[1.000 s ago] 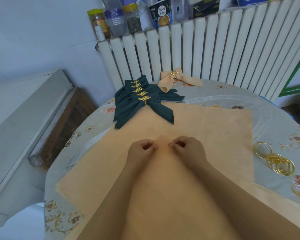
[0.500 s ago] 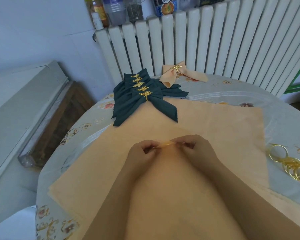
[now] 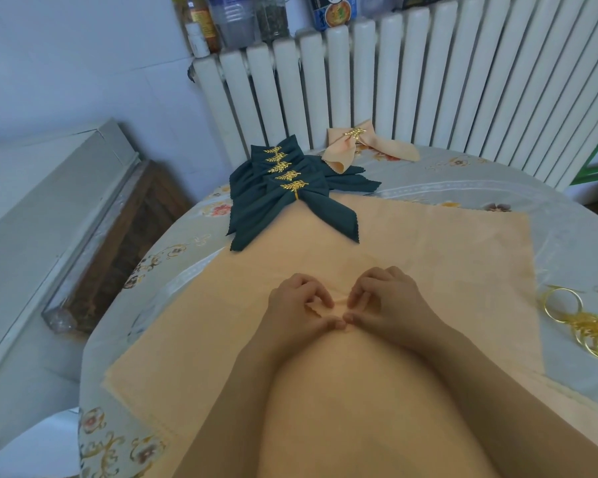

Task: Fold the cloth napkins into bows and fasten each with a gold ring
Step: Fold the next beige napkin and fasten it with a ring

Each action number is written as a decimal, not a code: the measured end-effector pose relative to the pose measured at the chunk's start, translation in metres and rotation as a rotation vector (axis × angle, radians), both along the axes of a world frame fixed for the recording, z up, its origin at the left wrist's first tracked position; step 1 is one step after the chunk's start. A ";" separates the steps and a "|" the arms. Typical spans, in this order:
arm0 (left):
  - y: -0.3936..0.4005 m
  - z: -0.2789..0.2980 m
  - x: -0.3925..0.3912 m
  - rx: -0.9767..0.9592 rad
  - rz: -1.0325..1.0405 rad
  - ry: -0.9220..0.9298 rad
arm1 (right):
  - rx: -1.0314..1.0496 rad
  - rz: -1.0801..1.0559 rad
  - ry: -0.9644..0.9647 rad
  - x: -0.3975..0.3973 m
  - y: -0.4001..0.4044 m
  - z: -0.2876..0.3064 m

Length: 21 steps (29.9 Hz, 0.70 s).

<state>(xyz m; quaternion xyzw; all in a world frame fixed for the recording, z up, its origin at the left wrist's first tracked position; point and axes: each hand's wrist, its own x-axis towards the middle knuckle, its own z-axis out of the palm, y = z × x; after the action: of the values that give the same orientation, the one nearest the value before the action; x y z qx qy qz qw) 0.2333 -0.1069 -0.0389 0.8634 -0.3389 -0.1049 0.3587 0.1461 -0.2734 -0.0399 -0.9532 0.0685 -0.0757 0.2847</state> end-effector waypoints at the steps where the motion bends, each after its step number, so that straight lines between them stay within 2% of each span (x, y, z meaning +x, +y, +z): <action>1: -0.001 0.004 -0.001 0.034 0.013 0.009 | 0.001 -0.003 0.015 0.001 0.002 0.002; 5: -0.010 0.018 -0.006 0.129 0.020 0.079 | -0.113 0.004 0.024 0.002 0.006 0.007; 7: -0.015 0.021 -0.008 0.192 -0.022 -0.040 | -0.258 -0.005 -0.099 0.002 0.009 0.006; 9: -0.013 0.021 -0.013 0.175 -0.032 -0.170 | -0.348 0.010 -0.186 -0.005 0.013 0.005; 12: -0.001 0.018 -0.026 0.109 -0.037 -0.302 | -0.377 0.099 -0.279 -0.019 0.014 0.007; 17: 0.015 0.011 -0.038 0.129 -0.108 -0.250 | -0.303 0.172 -0.226 -0.034 0.006 0.006; 21: 0.028 0.013 -0.048 0.104 -0.126 -0.096 | -0.231 0.191 -0.034 -0.047 0.005 0.014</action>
<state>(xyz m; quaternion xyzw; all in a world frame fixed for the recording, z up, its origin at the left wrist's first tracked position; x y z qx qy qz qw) 0.1850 -0.0784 -0.0261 0.8618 -0.4035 -0.1034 0.2894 0.0994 -0.2684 -0.0261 -0.9803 -0.0364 -0.0717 0.1802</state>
